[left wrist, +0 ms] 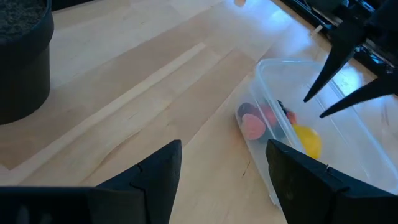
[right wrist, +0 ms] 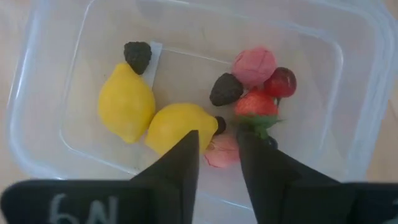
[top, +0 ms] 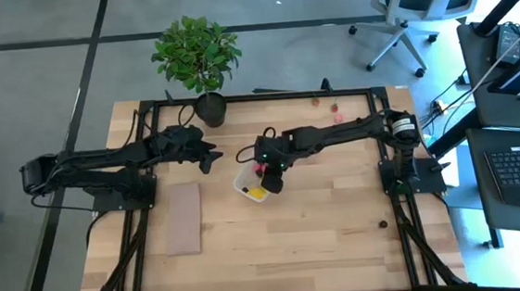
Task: Pick and placing Produce into tupperware
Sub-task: Put the blueberry into the transparent bin, then put the black cherry into the transparent bin
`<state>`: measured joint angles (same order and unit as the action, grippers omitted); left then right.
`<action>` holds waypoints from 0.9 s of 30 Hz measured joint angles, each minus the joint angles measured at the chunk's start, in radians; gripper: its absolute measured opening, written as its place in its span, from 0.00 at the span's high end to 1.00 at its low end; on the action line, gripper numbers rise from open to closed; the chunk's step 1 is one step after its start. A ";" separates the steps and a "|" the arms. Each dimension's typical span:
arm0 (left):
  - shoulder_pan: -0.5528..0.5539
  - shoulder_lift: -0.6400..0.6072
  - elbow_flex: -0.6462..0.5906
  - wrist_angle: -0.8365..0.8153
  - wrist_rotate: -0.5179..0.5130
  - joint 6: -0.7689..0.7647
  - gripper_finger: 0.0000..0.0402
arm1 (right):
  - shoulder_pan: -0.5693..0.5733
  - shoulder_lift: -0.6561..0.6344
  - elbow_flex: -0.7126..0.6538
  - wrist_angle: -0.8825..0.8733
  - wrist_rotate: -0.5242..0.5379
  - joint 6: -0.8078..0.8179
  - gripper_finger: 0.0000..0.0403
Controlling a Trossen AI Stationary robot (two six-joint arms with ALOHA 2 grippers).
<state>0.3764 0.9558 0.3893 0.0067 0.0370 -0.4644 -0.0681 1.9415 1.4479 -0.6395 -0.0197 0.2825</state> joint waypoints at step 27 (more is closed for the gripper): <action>0.000 0.000 0.000 0.000 0.000 -0.023 0.44 | 0.394 -0.437 -0.177 -0.524 0.093 0.351 0.42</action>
<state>0.3765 0.9558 0.3893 0.0065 0.0368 -0.4873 0.3260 1.5045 1.2709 -1.1636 0.0738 0.6334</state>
